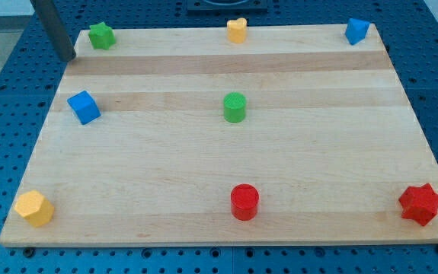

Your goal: Slightly push the green star to the right

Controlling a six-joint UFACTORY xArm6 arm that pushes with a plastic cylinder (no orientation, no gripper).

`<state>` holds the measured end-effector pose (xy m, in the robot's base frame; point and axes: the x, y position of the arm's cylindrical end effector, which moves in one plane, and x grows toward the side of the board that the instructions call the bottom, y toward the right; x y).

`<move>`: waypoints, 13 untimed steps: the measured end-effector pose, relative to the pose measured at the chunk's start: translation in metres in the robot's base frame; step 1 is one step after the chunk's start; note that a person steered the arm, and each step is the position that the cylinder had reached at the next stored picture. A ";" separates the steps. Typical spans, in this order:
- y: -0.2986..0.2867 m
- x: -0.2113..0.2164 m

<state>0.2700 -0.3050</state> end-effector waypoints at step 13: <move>0.067 -0.078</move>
<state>0.1921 -0.2377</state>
